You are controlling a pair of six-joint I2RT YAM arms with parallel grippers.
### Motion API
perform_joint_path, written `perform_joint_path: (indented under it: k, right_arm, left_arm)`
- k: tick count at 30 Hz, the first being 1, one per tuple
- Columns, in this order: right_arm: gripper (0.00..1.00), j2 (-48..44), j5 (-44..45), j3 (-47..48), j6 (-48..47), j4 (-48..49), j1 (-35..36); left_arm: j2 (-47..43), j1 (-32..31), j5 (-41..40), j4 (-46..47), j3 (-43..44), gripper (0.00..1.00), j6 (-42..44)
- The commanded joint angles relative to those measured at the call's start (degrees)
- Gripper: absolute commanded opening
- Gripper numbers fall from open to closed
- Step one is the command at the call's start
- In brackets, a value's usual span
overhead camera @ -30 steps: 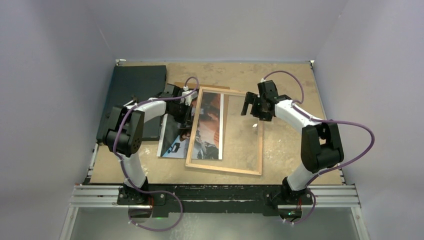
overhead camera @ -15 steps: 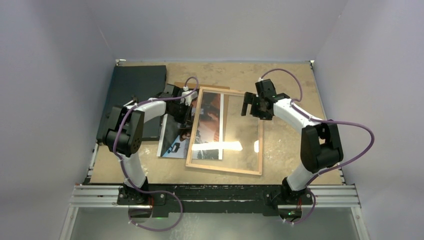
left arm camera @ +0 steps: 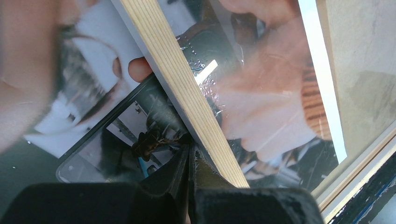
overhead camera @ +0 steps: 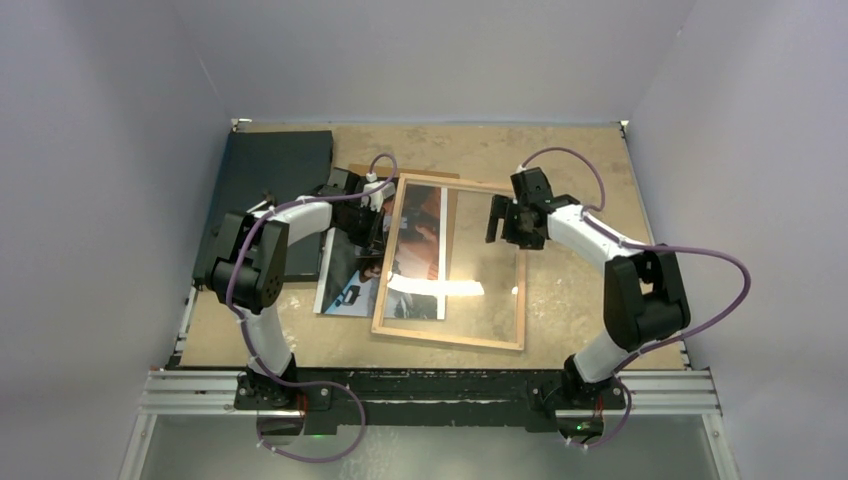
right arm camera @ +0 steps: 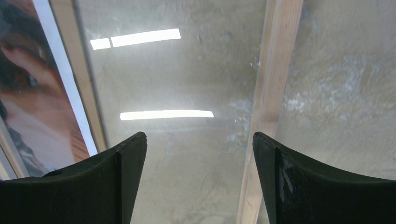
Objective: Put the photo into the frame
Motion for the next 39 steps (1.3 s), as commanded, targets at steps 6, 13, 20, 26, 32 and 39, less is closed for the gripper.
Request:
perform_joint_path:
  k: [6, 13, 20, 26, 32, 39]
  right_arm:
    - [0.73, -11.54, -0.82, -12.3, 4.64, -0.58, 1.2]
    - [0.72, -10.95, -1.85, -13.95, 6.92, 0.26, 1.03]
    - [0.63, -10.19, -3.04, -13.48, 6.95, 0.88, -0.2]
    - [0.64, -12.01, -4.24, -13.87, 5.49, 0.43, -3.84]
    - [0.71, -12.22, -3.79, -14.17, 5.16, 0.57, -6.11]
    - [0.73, -12.75, -4.48, -11.55, 4.02, 0.56, -10.39]
  left_arm:
    - [-1.93, 0.05, 2.06, 0.1, 0.05, 0.0, 0.52]
    - [-1.38, 0.05, 1.12, -0.02, 0.2, 0.0, 1.0]
    - [-2.85, -0.22, 0.44, -0.02, -1.01, 0.0, 2.33]
    - [-3.84, -0.77, -0.84, -0.08, -1.97, 0.0, 4.22]
    - [-4.16, -2.04, -2.4, 0.15, -2.97, 0.0, 5.97]
    - [-3.1, -6.1, -4.28, 2.03, -1.9, 0.0, 5.1]
